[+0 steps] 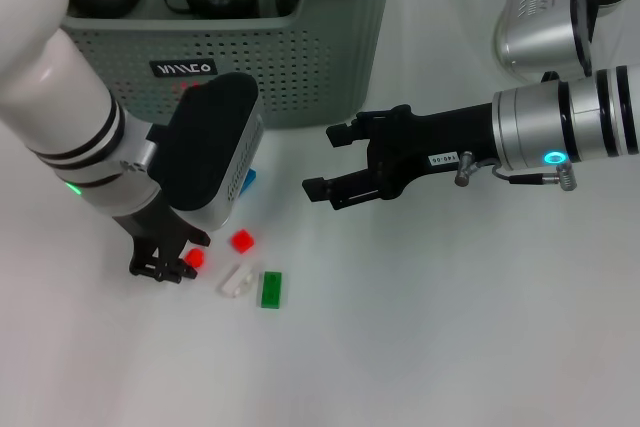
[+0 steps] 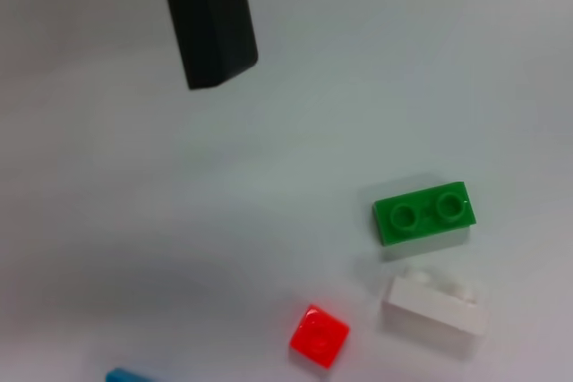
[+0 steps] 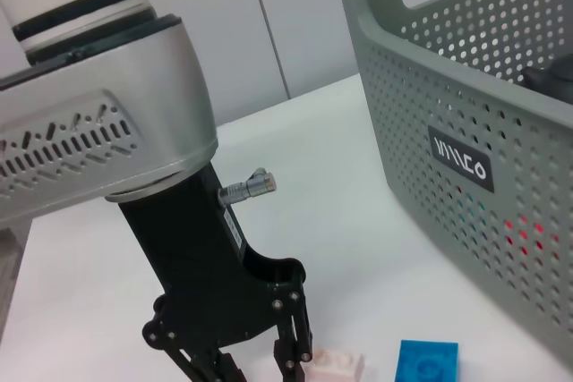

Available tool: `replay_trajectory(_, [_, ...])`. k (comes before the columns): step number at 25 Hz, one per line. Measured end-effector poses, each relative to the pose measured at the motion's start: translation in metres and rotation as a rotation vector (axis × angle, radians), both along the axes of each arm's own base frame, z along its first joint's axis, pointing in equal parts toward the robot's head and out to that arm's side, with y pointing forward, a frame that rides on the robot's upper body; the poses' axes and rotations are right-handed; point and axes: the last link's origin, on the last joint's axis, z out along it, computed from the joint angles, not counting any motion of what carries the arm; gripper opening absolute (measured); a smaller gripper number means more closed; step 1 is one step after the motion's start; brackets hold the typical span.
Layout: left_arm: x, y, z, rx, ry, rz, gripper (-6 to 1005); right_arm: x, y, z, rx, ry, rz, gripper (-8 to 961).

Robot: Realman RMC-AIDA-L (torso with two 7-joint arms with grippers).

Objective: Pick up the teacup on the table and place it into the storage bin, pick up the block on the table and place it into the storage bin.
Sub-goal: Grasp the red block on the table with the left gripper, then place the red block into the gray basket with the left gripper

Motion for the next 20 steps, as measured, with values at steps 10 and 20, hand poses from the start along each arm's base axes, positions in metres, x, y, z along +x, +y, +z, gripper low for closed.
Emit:
replay_trajectory(10, [0.003,0.000,0.002,0.010,-0.006,0.017,277,0.000,0.000,0.000,0.001,0.003,0.000,921])
replay_trajectory(20, [0.043,0.001,0.091,0.104,-0.512,0.179,187,0.003,-0.001,0.002,0.000,-0.001,0.000,920])
